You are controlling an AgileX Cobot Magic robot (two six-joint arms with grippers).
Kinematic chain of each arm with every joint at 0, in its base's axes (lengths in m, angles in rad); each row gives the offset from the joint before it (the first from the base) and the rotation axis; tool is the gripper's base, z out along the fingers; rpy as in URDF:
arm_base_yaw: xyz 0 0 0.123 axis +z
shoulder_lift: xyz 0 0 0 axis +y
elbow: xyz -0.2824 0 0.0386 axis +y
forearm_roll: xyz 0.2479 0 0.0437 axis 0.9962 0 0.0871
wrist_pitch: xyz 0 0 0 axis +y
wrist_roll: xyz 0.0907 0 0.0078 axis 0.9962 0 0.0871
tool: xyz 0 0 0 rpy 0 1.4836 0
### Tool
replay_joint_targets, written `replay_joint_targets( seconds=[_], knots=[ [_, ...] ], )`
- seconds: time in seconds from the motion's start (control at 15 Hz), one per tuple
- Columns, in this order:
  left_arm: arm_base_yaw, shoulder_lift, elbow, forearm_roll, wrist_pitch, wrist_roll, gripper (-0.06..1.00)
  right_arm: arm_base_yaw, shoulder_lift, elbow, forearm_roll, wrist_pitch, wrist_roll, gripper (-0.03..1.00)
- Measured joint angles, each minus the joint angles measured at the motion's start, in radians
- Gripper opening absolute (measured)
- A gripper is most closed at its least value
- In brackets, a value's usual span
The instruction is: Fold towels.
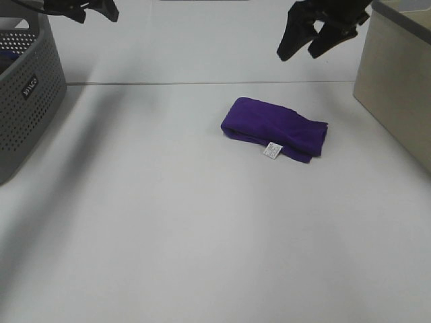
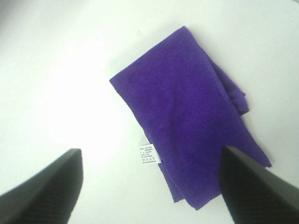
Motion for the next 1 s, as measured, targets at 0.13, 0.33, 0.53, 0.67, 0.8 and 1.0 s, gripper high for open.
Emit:
replay_joint_targets(
  seconds=[0.13,0.33,0.53,0.67,0.8,1.0],
  knots=[
    [0.001,-0.038,0.0,0.072,0.0,0.002,0.66,0.0,-0.084,0.0,-0.117,0.004,0.107,0.83],
    [0.019,-0.137,0.092,0.11,-0.001,0.002,0.68,-0.022,-0.195,0.0,-0.403,0.007,0.26,0.87],
    [0.027,-0.269,0.289,0.222,-0.001,0.004,0.73,-0.163,-0.277,0.004,-0.393,0.006,0.304,0.87],
    [0.031,-0.421,0.495,0.271,-0.002,0.004,0.73,-0.307,-0.377,0.081,-0.333,0.004,0.315,0.87],
    [0.031,-0.586,0.724,0.27,-0.003,-0.003,0.73,-0.404,-0.542,0.255,-0.322,0.004,0.315,0.87],
    [0.031,-0.981,1.188,0.352,-0.006,-0.071,0.73,-0.463,-0.972,0.672,-0.314,-0.018,0.279,0.87]
  ],
)
